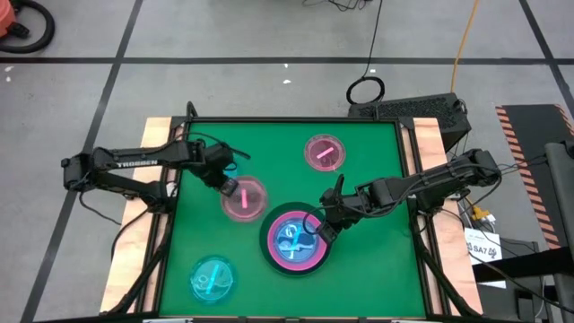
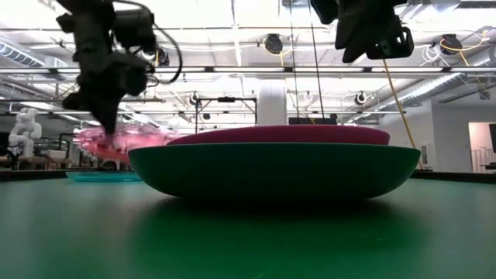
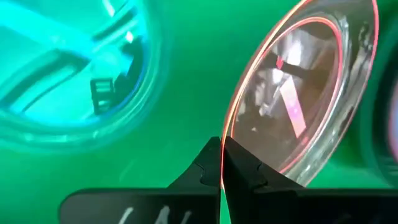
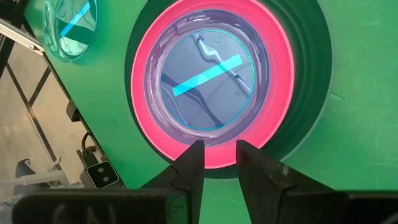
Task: Stack plastic plates
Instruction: Stack the left pink transparent plate on top of the blue transparent plate
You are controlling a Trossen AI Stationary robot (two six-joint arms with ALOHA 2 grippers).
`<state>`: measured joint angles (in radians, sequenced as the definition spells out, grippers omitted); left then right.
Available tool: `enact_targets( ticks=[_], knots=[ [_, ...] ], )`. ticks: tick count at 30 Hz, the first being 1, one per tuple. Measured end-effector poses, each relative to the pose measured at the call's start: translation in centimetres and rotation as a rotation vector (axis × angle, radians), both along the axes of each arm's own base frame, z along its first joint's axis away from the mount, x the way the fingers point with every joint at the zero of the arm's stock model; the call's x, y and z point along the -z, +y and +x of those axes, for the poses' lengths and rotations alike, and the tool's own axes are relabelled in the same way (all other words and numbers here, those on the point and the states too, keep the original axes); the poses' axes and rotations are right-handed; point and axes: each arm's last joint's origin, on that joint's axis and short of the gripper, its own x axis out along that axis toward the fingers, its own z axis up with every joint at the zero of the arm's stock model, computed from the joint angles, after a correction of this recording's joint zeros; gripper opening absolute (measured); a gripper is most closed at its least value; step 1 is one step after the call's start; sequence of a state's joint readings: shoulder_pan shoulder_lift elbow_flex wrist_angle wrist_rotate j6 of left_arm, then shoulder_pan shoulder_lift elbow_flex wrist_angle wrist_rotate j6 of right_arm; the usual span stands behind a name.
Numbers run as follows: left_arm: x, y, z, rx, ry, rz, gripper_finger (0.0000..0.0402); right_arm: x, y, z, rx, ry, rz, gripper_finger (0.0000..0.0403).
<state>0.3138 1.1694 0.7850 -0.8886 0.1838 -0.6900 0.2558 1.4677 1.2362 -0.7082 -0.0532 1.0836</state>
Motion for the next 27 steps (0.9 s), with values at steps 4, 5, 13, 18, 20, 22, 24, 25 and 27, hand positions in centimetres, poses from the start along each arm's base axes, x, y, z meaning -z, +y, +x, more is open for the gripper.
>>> enact_targets(
  ticks=[4,5,13,18,20,22,24,25,27],
  knots=[
    [-1.9,0.2,0.7,0.015,-0.059,0.027,0.0004,0.0,0.0,0.0,0.0,0.0,0.0,0.0089],
    [-2.3,0.3,0.9,0.017,-0.074,0.032,0.0004,0.0,0.0,0.0,0.0,0.0,0.0,0.0089],
    [-6.2,0.0,2.3,0.049,-0.222,0.065,0.0003,-0.6,-0.1,-0.3,0.024,-0.023,0.02,0.0089],
    [-7.0,-0.9,3.1,0.059,-0.287,0.059,0.0003,-2.9,-0.6,-1.4,0.086,-0.145,0.002,0.0089],
    [-7.0,-1.4,3.3,0.06,-0.291,0.051,0.0003,-3.9,-0.9,-2.1,0.123,-0.191,-0.023,0.0089],
    [-6.7,-1.8,3.8,0.061,-0.284,0.045,0.0003,-4.9,-1.3,-2.9,0.151,-0.24,-0.045,0.0089],
    [-6.2,-2.2,4.3,0.069,-0.266,0.035,0.0003,-5.5,-1.6,-3.6,0.172,-0.269,-0.072,0.0089],
    [-6.0,-2.5,4.8,0.072,-0.273,0.031,0.0003,-5.8,-1.7,-3.9,0.176,-0.283,-0.084,0.0089],
    [-5.7,-3.0,5.7,0.074,-0.291,0.017,0.0003,-6.3,-1.9,-4.5,0.17,-0.296,-0.107,0.0089]
  ],
)
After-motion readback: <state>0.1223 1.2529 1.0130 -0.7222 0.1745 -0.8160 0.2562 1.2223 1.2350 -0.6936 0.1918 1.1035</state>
